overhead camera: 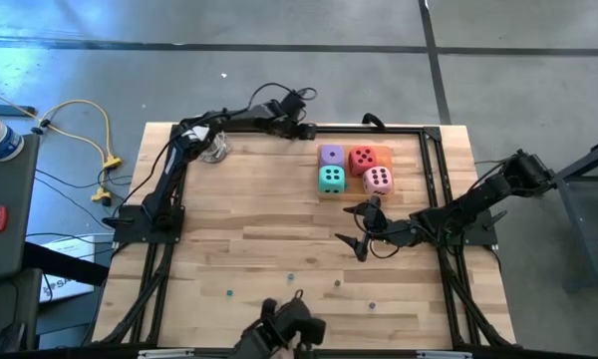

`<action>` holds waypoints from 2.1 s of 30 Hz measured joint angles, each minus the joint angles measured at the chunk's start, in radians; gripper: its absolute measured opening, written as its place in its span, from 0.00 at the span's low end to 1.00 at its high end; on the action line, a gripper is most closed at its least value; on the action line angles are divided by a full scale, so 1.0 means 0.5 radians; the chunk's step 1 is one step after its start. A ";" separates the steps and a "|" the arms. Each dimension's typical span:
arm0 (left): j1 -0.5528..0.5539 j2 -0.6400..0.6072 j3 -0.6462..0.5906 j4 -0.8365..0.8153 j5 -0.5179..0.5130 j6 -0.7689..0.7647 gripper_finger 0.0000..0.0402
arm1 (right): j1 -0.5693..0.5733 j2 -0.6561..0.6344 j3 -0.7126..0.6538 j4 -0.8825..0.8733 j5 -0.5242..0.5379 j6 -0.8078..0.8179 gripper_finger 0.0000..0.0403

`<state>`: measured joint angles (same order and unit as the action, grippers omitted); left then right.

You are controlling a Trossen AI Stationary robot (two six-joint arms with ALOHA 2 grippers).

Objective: Pick & Place Dice
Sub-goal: Put the small orange die into the the orange bin

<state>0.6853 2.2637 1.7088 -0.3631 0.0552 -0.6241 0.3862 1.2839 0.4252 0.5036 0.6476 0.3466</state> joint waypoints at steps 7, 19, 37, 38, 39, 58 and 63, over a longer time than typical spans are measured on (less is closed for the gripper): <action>-0.005 0.008 0.022 -0.011 -0.002 0.158 0.45 | 0.000 0.000 0.000 0.000 0.000 0.000 0.95; 0.010 0.010 0.044 -0.101 -0.002 0.362 0.38 | 0.000 0.000 0.000 0.000 -0.001 0.000 0.95; 0.026 0.007 0.044 -0.222 -0.107 0.529 0.16 | 0.000 0.000 0.000 0.000 -0.005 0.001 0.95; 0.027 0.006 0.044 -0.229 -0.113 0.531 0.16 | 0.000 0.000 0.000 0.001 -0.009 0.001 0.95; 0.027 0.006 0.044 -0.236 -0.114 0.544 0.16 | 0.000 0.000 0.000 0.000 -0.023 0.001 0.95; -0.313 -0.343 0.034 -0.651 -0.389 1.074 0.15 | 0.028 0.000 0.000 0.020 0.072 -0.006 0.95; -0.569 -0.415 0.034 -0.627 -0.420 1.196 0.15 | 0.232 0.000 0.000 0.162 0.498 -0.220 0.95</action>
<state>0.4010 2.0561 1.7260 -0.6765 -0.1549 -0.0262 0.5022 1.2839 0.4252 0.5844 0.8967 0.2364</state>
